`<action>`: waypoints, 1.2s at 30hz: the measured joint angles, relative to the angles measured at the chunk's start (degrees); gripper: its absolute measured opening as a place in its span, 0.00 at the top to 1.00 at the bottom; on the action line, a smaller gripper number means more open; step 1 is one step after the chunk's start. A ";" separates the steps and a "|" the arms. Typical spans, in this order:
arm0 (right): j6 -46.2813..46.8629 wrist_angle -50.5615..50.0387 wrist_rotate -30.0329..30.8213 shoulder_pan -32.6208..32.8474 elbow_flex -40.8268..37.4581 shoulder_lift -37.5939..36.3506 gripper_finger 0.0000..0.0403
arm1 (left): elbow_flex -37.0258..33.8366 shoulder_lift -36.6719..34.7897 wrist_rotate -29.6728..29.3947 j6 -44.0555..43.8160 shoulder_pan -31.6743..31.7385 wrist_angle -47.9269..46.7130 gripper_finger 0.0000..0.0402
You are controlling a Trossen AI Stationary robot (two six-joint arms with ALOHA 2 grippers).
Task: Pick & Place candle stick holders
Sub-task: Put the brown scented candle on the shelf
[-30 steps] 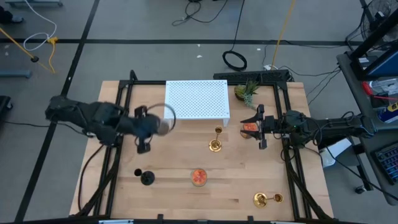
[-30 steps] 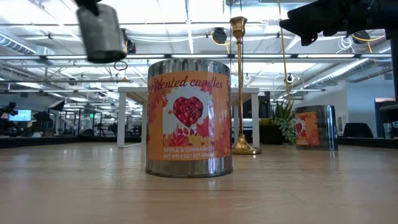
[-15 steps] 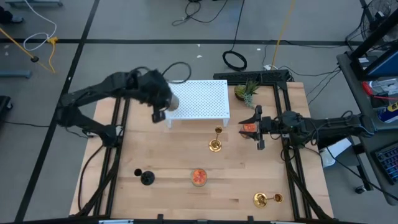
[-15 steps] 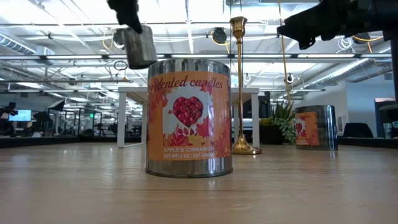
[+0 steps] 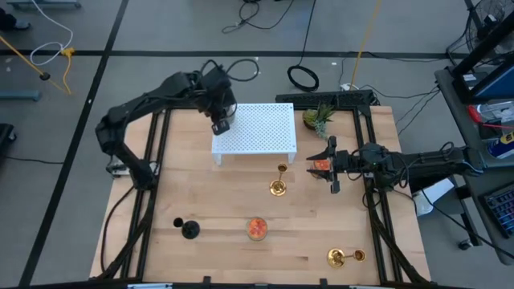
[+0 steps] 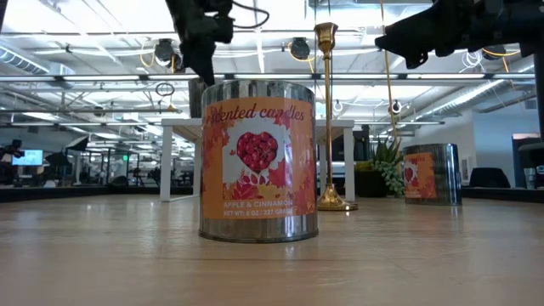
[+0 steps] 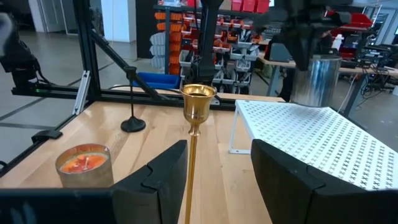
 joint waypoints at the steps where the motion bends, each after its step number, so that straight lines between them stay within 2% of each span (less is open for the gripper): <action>1: 0.00 -0.02 0.00 0.00 0.00 0.00 0.56 | 0.00 0.26 -0.06 -0.19 0.41 0.03 0.99; 13: 0.00 0.00 -0.01 0.00 0.00 0.37 0.56 | 0.00 3.43 -0.49 -0.50 2.87 0.81 0.99; 28: 0.00 -0.06 -0.02 0.00 0.00 0.42 0.56 | 0.00 3.47 0.61 -0.03 2.82 1.38 0.98; 36: 0.00 -0.06 -0.02 0.00 0.00 0.42 0.56 | 0.00 3.45 0.73 -1.20 2.82 1.82 0.91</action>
